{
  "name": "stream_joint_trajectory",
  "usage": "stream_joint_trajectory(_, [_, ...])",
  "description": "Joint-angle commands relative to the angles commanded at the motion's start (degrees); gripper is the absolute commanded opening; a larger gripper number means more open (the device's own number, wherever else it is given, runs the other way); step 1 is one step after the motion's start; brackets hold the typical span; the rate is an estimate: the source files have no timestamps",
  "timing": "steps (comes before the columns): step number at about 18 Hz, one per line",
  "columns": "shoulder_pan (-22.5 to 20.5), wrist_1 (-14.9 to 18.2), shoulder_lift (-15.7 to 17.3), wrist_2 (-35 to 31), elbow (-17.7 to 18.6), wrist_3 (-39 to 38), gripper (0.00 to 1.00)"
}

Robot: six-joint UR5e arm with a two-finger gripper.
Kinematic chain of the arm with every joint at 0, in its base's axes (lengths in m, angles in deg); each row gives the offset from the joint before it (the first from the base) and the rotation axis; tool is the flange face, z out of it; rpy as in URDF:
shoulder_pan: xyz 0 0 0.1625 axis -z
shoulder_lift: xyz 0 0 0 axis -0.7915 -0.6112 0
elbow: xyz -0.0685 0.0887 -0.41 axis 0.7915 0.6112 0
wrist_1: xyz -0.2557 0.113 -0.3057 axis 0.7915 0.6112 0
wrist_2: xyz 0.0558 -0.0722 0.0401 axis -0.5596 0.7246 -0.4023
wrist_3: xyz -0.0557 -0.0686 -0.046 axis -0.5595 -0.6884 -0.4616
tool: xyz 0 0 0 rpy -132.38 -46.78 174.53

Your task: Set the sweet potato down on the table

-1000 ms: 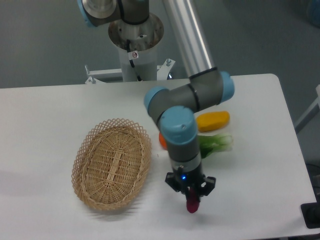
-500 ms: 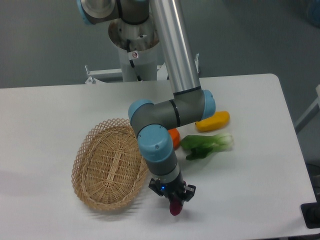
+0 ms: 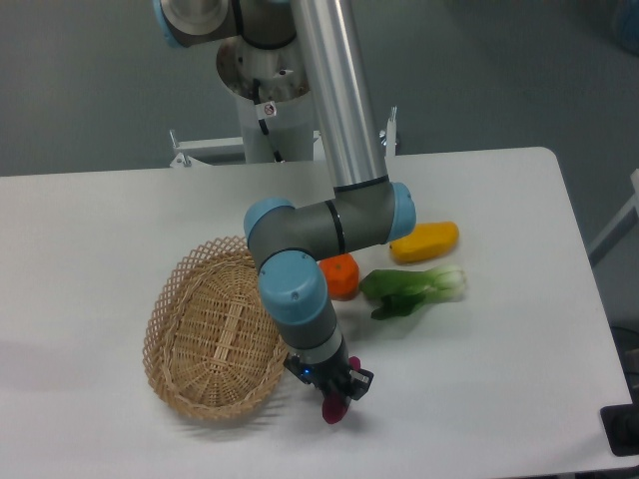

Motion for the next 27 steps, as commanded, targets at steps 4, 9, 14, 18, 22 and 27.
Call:
stream_joint_trajectory(4, [0.0, 0.3, 0.6, 0.1, -1.5, -0.1, 1.00])
stream_joint_trajectory(9, [-0.1, 0.4, 1.9, -0.2, -7.5, -3.1, 1.00])
stream_joint_trajectory(14, [-2.2, 0.5, 4.4, -0.2, -11.6, -2.0, 1.00])
stream_joint_trajectory(18, [-6.2, 3.8, 8.6, -0.1, -11.5, 5.6, 1.00])
stream_joint_trajectory(22, [-10.5, 12.3, 12.6, 0.2, -11.2, 17.2, 1.00])
stream_joint_trajectory(27, [-16.9, 23.7, 16.3, 2.7, -10.4, 34.1, 1.00])
